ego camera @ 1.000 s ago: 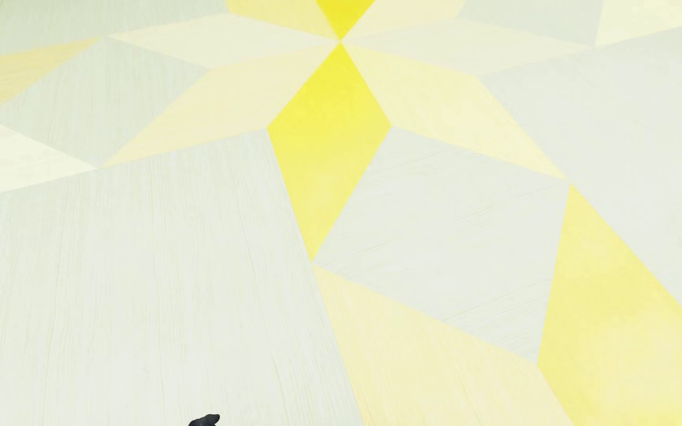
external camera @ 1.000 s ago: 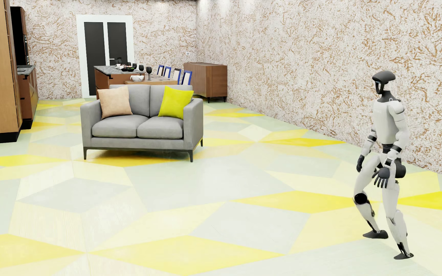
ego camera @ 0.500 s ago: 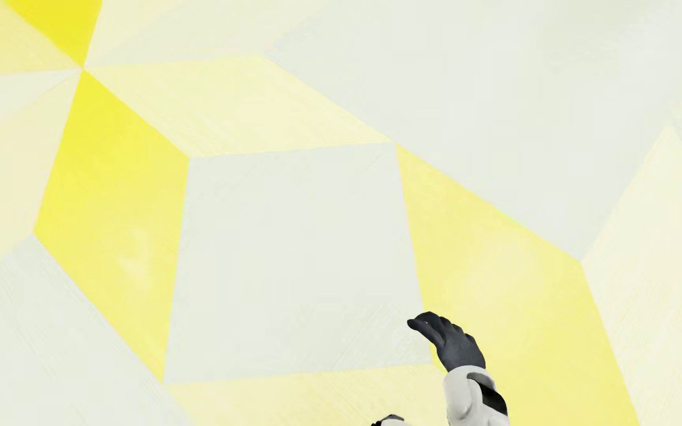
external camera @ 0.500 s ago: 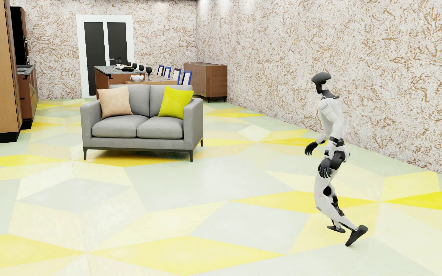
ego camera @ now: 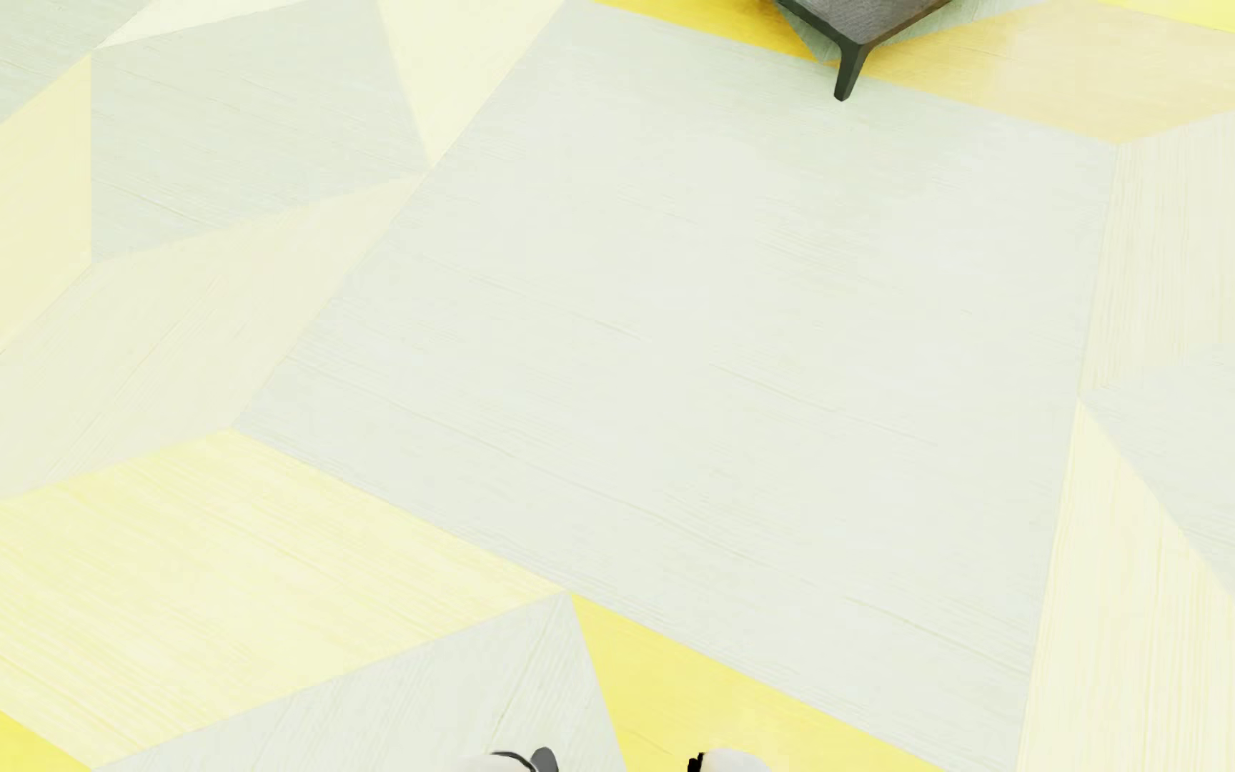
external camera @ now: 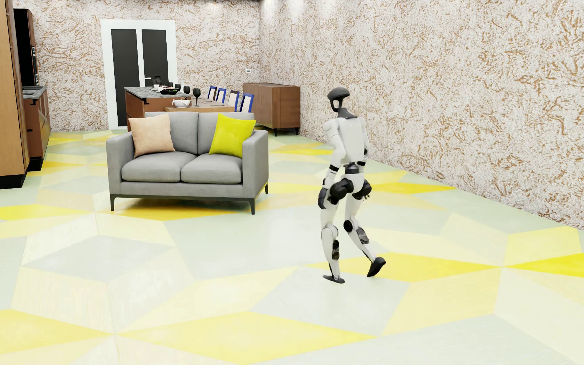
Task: Head to the sofa
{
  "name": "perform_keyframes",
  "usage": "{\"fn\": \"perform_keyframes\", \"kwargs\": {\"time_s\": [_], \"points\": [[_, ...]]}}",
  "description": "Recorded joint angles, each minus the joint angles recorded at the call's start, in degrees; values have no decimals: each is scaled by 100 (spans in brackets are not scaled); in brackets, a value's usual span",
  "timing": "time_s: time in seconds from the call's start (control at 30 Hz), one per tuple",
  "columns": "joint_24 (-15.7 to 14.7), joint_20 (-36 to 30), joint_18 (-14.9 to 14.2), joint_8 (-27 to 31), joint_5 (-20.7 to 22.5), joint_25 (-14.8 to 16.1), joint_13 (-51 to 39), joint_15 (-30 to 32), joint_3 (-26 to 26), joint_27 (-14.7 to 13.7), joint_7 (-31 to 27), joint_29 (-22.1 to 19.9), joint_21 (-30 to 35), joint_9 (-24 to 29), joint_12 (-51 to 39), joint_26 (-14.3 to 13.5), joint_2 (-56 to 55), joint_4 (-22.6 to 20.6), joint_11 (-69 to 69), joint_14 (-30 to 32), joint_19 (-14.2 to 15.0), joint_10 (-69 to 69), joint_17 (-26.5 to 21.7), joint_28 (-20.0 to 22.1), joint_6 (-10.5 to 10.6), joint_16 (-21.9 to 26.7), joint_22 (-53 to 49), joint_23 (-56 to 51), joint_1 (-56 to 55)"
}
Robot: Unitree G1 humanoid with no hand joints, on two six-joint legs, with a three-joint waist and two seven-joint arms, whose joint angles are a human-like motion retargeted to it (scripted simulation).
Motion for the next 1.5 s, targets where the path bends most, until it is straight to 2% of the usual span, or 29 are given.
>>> {"fn": "perform_keyframes", "kwargs": {"time_s": [0.07, 0.13, 0.23, 0.27, 0.3, 0.33, 0.37, 0.4, 0.47, 0.5, 0.57, 0.6, 0.67, 0.7, 0.73, 0.8, 0.83, 0.87, 0.93, 1.03, 1.1, 1.17, 1.2, 1.23, 1.27, 1.33, 1.4, 1.43, 1.5], "points": [[23, -433, 36, -161, 59, 233, 866, -285, -298, -407, -133, 784, -66, -130, -553, -518, -928, -123, -1536, -328, -55, -503, -330, 163, 91, 178, -163, -354, 987], [-77, -974, -18, -1, 38, 454, 1892, -105, -557, -435, -306, 666, -990, -246, -1098, -984, -1321, -165, -4026, -933, 29, -573, -514, 112, 157, 386, -603, -1166, 1851], [-790, -1105, -331, -750, -298, 215, 2978, -249, -910, -271, -660, -1115, -2554, -359, -1237, -1387, -1114, 97, -6225, -925, 42, -133, 70, 561, 129, 538, -1556, -2004, 2955], [-1111, -1008, -498, -874, -251, 119, 3060, 544, -1015, -91, -741, -1596, -2785, -348, -1044, -1402, -1163, 376, -5411, -174, -651, 648, 421, 738, 162, 619, -1785, -1963, 2980], [-1316, -901, -625, -1038, -204, 49, 2978, 657, -1064, 102, -902, -1704, -2804, -312, -797, -1329, -1132, 592, -4504, 1226, -1051, 1965, 675, 834, 224, 704, -1907, -1781, 2658], [-1363, -791, -825, -1163, -110, -19, 2745, 97, -1064, 197, -783, -1382, -2625, -270, -567, -1154, -968, 982, -3843, 2374, -973, 3370, 778, 867, 309, 738, -1885, -1494, 2062], [-1292, -709, -665, -1260, 81, -118, 2406, -411, -985, 179, -664, -778, -2297, -239, -427, -889, -643, 1391, -3580, 2352, -948, 4418, 758, 860, 414, 717, -1670, -1197, 1392], [-1167, -659, -110, -1285, 356, -269, 2005, -730, -846, 51, -634, -197, -1902, -229, -361, -568, -157, 1475, -3720, 1798, -924, 4975, 658, 803, 509, 654, -1272, -975, 702], [-889, -596, -1, -1005, 905, -713, 1137, -1072, -549, -291, -237, 195, -1107, -290, -115, 46, 1003, 1425, -4498, 1031, -823, 4577, 358, 352, 592, 521, -303, -826, -322], [-722, -620, -159, -772, 1100, -992, 696, -1264, -415, -430, -36, 123, -707, -341, 22, 343, 1543, 1323, -4788, 790, -795, 3873, 248, -66, 584, 432, 72, -900, -690], [-468, -570, -270, -331, 1314, -1310, -251, -1886, -157, -771, 137, -68, -19, -447, 663, 330, 2369, 1114, -4875, 776, -791, 1803, 119, -1018, 536, 478, 309, -1277, -1241], [-427, -407, -489, -5, 1316, -1268, -637, -2248, -41, -947, -80, -198, 96, -493, 1025, 259, 2761, 920, -4875, 919, -752, 355, 95, -1215, 513, 400, 226, -1620, -1309], [-527, 184, -949, 512, 1230, -688, -868, -2872, 153, -1307, -490, -757, -229, -557, 1775, 294, 3692, 866, -4715, 686, -660, -1782, 194, -812, 516, 45, 49, -2462, -1130], [-575, 394, -999, 464, 1065, -307, -744, -2756, 207, -1495, -66, -1093, -497, -570, 2018, 364, 3980, 976, -4245, 1268, -626, -1554, 194, -545, 556, -159, 102, -2884, -1074], [-532, 442, -436, 382, 754, -52, -560, -2095, 259, -1610, -28, -1343, -740, -529, 2115, 457, 3960, 894, -3244, 2340, -355, -453, 87, -430, 548, -334, 270, -3259, -1279], [-212, 280, 38, 280, 149, 64, -149, -275, 266, -1448, 186, -1730, -1229, -377, 1919, 631, 2960, 797, -365, 1141, 465, 1468, 91, -574, 431, -357, 595, -3540, -1397], [-41, 205, 0, 172, -352, 43, -62, -410, 214, -1124, 308, -1885, -1351, -311, 1671, 622, 2177, 746, 627, 759, 306, 1591, 241, -631, 343, -280, 547, -3285, -1105], [114, 172, -23, 51, -704, -26, -93, -560, 105, -697, 407, -1820, -1243, -271, 1416, 501, 1425, 657, 1028, 610, -300, 1348, 324, -512, 255, -192, 320, -2788, -695], [251, 114, -3, -437, -771, -329, -113, -811, -148, -214, 385, -765, -469, -267, 943, -112, 454, 415, 379, 596, -931, 728, 83, 193, 145, 13, -328, -1634, 85], [-427, -276, 40, -361, -243, -349, 490, -661, -331, -302, 99, 507, 84, -360, 211, -1101, -56, 117, -2748, -128, -246, 409, -502, 487, 142, 356, -1130, -758, 1044], [-929, -527, -77, -406, -356, -237, 1146, 392, -366, -186, -201, 319, -25, -420, -265, -1407, 151, 40, -4957, -923, -380, 925, -631, 332, 109, 560, -1665, -744, 1338], [-1141, -535, -320, -939, -488, 57, 1745, 244, -411, -133, -664, -444, -421, -356, -607, -1546, 160, 325, -4119, -1076, -495, 2540, -315, 515, 154, 760, -2161, -701, 986], [-1200, -476, -445, -1063, -491, 209, 1749, -90, -450, 12, -899, -663, -553, -329, -697, -1496, 237, 371, -3735, -375, -453, 3368, -112, 810, 231, 684, -2131, -485, 669], [-1204, -384, -963, -1181, -463, 236, 1616, -270, -497, 163, -919, -556, -504, -337, -761, -1288, 450, 497, -3743, 239, -402, 3847, -1, 1074, 303, 492, -1841, -238, 418], [-1114, -357, -1167, -1308, -388, 99, 1430, -305, -532, 224, -798, -197, -269, -371, -859, -906, 734, 772, -4011, 198, -359, 3955, 44, 1109, 360, 336, -1377, -98, 260], [-501, -756, -515, -1477, -193, -230, 1078, -238, -559, 17, -388, 224, 93, -460, -1084, -270, 1304, 1250, -4740, -265, -300, 3393, -22, 192, 440, 372, -364, -381, 130], [74, -1025, -562, -1489, -98, -192, 802, -359, -557, -334, -157, -219, -174, -528, -1135, -238, 1529, 1378, -4951, -439, -239, 1971, -27, -767, 486, 473, 343, -1009, 196], [64, -850, -752, -1462, -64, -116, 677, -458, -558, -594, -60, -500, -425, -555, -1072, -124, 1560, 1385, -4936, -102, -206, 925, -53, -695, 517, 378, 505, -1291, 329], [-168, -347, -466, -1418, -31, 111, 426, -542, -558, -811, 244, -1008, -991, -596, -888, 103, 1628, 1416, -4984, 236, -156, 189, 2, 72, 601, 116, 751, -1815, 648]]}}
